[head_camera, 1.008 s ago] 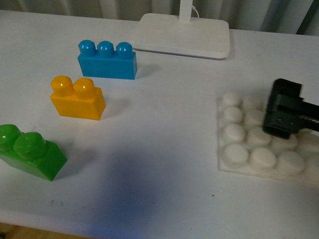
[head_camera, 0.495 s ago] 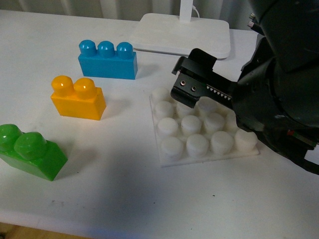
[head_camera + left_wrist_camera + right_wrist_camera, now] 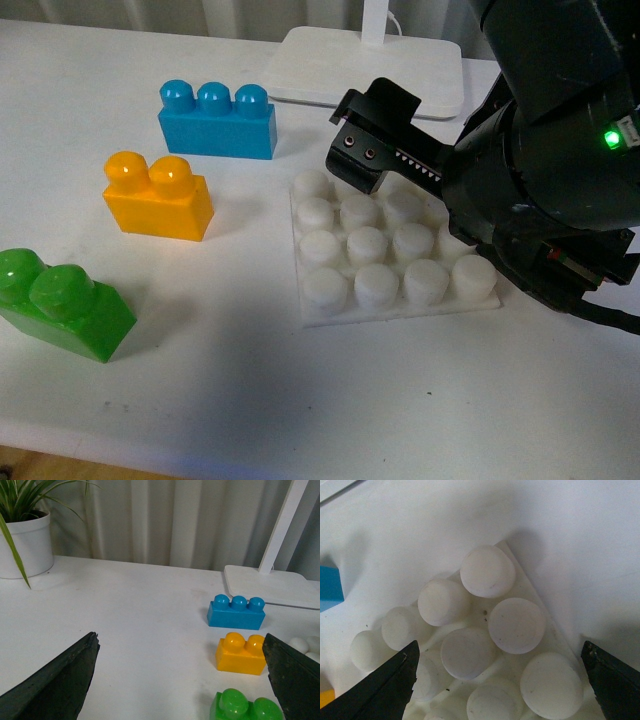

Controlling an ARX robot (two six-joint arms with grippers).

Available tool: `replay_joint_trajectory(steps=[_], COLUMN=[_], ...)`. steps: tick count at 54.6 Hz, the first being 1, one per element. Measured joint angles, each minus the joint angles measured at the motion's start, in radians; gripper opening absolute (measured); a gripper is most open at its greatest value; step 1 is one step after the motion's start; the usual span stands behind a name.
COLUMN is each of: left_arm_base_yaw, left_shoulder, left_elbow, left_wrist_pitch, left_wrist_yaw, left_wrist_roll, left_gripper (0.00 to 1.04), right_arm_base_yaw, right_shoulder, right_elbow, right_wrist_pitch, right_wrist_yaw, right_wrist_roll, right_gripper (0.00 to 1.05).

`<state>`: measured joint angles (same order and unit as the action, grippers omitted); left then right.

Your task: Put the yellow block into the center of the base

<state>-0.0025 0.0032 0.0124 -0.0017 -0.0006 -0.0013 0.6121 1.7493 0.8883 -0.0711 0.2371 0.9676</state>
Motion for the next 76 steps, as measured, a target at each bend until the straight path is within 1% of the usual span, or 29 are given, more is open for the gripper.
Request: replay_joint_trajectory(steps=[3, 5, 11, 15, 19, 22, 27, 31, 38, 55, 58, 62, 69, 75, 76], left_arm_base_yaw=[0.000, 0.000, 0.000, 0.000, 0.000, 0.000, 0.000, 0.000, 0.000, 0.000, 0.000, 0.000, 0.000, 0.000, 0.000], left_shoulder=[0.000, 0.000, 0.000, 0.000, 0.000, 0.000, 0.000, 0.000, 0.000, 0.000, 0.000, 0.000, 0.000, 0.000, 0.000], left_elbow=[0.000, 0.000, 0.000, 0.000, 0.000, 0.000, 0.000, 0.000, 0.000, 0.000, 0.000, 0.000, 0.000, 0.000, 0.000], left_wrist_pitch=[0.000, 0.000, 0.000, 0.000, 0.000, 0.000, 0.000, 0.000, 0.000, 0.000, 0.000, 0.000, 0.000, 0.000, 0.000], left_wrist_yaw=[0.000, 0.000, 0.000, 0.000, 0.000, 0.000, 0.000, 0.000, 0.000, 0.000, 0.000, 0.000, 0.000, 0.000, 0.000], left_wrist_roll=[0.000, 0.000, 0.000, 0.000, 0.000, 0.000, 0.000, 0.000, 0.000, 0.000, 0.000, 0.000, 0.000, 0.000, 0.000], left_gripper=[0.98, 0.98, 0.98, 0.98, 0.98, 0.98, 0.98, 0.98, 0.98, 0.98, 0.98, 0.98, 0.98, 0.98, 0.98], right_arm_base_yaw=[-0.002, -0.004, -0.034, -0.063, -0.100, -0.129, -0.167, -0.196, -0.240, -0.364, -0.404, -0.441, -0.520, -0.535, -0.555], right_shoulder=[-0.001, -0.003, -0.038, -0.073, -0.129, -0.175, -0.256, -0.336, -0.484, -0.914, -1.039, -1.136, -1.299, -1.328, -1.335], right_elbow=[-0.004, -0.011, -0.053, -0.090, -0.132, -0.159, -0.204, -0.246, -0.317, -0.497, -0.534, -0.564, -0.626, -0.634, -0.648], right_wrist_pitch=[0.009, 0.016, 0.056, 0.090, 0.119, 0.138, 0.172, 0.210, 0.264, 0.274, 0.234, 0.196, 0.149, 0.149, 0.185], right_wrist_yaw=[0.029, 0.031, -0.002, -0.041, -0.057, -0.100, -0.133, -0.196, -0.253, -0.259, -0.279, -0.279, -0.251, -0.245, -0.245], right_wrist_roll=[-0.025, -0.042, -0.114, -0.164, -0.227, -0.266, -0.333, -0.396, -0.489, -0.707, -0.727, -0.736, -0.723, -0.721, -0.750], right_gripper=[0.96, 0.96, 0.96, 0.96, 0.96, 0.96, 0.96, 0.96, 0.96, 0.96, 0.96, 0.96, 0.96, 0.96, 0.91])
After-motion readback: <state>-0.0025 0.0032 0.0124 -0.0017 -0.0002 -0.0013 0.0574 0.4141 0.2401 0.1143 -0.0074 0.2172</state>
